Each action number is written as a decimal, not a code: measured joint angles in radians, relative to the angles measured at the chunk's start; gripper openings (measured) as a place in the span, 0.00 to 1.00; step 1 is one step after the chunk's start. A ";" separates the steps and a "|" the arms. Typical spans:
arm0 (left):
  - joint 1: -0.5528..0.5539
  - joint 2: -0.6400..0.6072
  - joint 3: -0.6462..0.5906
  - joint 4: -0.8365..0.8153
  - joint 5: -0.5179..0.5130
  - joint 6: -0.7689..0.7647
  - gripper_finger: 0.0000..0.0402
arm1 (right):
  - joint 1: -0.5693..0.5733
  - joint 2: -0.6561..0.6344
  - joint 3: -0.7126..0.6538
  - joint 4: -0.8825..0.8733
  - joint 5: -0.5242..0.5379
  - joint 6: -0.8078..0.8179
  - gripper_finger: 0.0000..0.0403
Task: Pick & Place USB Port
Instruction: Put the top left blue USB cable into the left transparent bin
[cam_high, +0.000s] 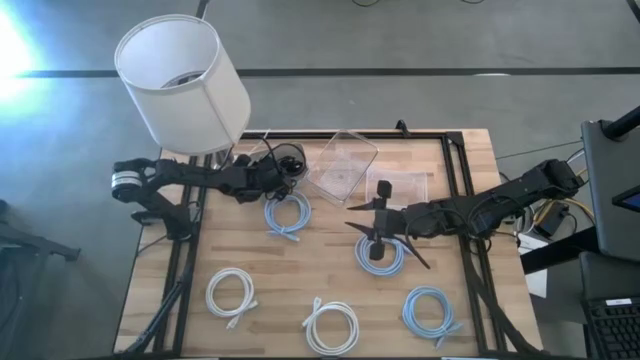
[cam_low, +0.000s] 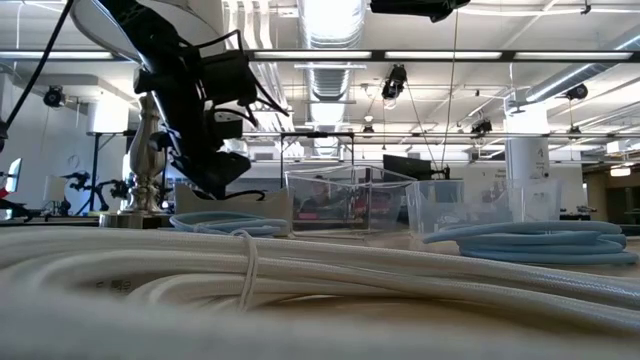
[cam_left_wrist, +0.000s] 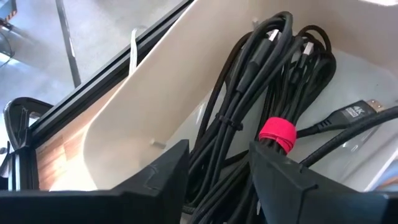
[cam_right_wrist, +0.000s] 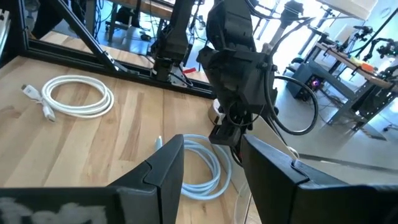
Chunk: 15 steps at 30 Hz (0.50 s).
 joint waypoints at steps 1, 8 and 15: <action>0.000 0.000 0.000 0.004 0.000 0.000 0.43 | 0.000 0.000 0.000 0.000 0.000 -0.004 0.39; 0.000 0.000 0.016 0.032 0.047 -0.004 0.43 | 0.000 0.000 0.000 0.000 0.000 -0.005 0.39; -0.002 0.000 0.076 0.031 0.212 0.006 0.42 | 0.000 0.000 0.000 0.000 0.000 -0.003 0.39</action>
